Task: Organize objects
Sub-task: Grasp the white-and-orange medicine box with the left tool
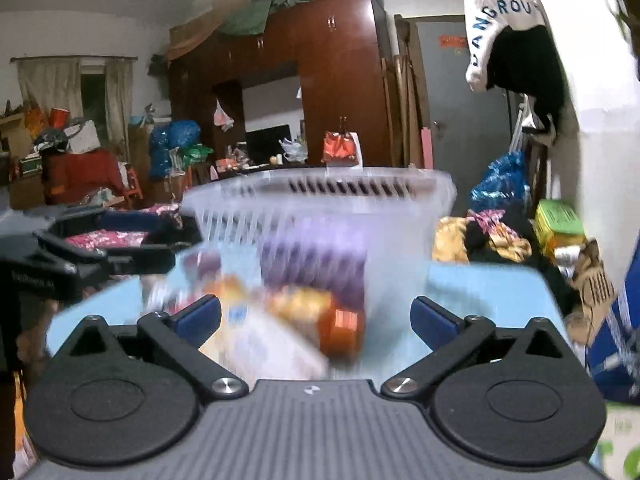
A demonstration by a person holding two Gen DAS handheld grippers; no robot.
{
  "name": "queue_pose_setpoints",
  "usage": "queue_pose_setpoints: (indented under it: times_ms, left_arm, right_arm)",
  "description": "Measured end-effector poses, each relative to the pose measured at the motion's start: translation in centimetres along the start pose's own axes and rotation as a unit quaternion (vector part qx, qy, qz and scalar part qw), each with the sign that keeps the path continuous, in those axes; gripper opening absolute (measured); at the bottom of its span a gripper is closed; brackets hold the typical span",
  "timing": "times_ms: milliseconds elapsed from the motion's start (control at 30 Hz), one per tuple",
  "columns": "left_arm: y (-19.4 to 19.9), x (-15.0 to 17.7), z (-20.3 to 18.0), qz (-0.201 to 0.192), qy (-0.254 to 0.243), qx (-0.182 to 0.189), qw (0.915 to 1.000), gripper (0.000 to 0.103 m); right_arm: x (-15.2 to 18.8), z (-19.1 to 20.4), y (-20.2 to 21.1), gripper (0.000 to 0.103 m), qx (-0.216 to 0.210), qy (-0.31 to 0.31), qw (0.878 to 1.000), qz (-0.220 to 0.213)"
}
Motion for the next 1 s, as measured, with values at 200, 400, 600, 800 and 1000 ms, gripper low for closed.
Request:
queue_pose_setpoints:
  times_ms: [200, 400, 600, 800, 1000]
  left_arm:
    - [-0.6, 3.5, -1.2, 0.032, -0.032, 0.026, 0.9987, 0.086]
    - [-1.4, 4.5, -1.0, 0.040, -0.032, 0.046, 0.9976, 0.076]
    - [-1.9, 5.3, -1.2, 0.050, -0.037, 0.063, 0.9961, 0.056]
    - [-1.5, 5.6, -2.2, 0.043, -0.079, 0.043, 0.9950, 0.050]
    - [-1.3, 5.9, -2.7, 0.035, -0.093, 0.034, 0.9945, 0.044]
  right_arm:
    - [2.5, 1.0, 0.3, 0.103, -0.030, -0.005, 0.999, 0.012]
    - [2.8, 2.4, -1.7, 0.092, -0.033, 0.031, 0.999, 0.027]
    - [3.4, 2.7, -2.7, 0.075, -0.037, 0.045, 0.998, 0.035]
    - [4.2, 2.6, -1.7, 0.058, -0.025, 0.044, 0.998, 0.024]
    - [4.1, 2.2, -0.8, 0.056, -0.028, 0.051, 0.998, 0.014]
Point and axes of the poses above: each gripper's, at about its wrist camera, not at the fingertips, and y roughly against the way its jaws point, z to its left, x to its underside, the point moved 8 cm from there along -y, roughly the way its jaws point, and after that the axes turned 1 degree about x, right-handed, at the moved point
